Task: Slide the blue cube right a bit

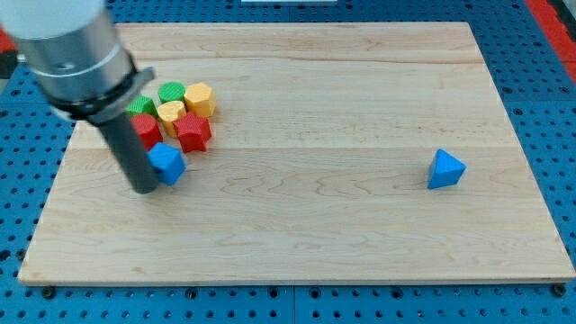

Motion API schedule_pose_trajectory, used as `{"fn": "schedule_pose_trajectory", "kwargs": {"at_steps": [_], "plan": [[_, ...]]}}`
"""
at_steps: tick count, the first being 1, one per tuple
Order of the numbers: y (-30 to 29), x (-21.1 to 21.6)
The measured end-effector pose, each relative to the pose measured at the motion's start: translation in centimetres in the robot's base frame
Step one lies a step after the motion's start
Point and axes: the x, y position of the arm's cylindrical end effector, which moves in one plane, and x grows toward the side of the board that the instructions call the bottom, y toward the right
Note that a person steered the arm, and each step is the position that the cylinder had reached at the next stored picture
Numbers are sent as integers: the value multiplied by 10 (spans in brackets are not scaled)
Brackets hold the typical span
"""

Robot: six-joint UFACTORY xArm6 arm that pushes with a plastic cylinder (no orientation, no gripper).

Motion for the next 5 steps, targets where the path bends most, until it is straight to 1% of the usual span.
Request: {"fn": "schedule_pose_trajectory", "kwargs": {"at_steps": [1,2,3,4,5], "plan": [[13,1],[-60,4],[-42,-12],[46,-15],[102,-8]]}}
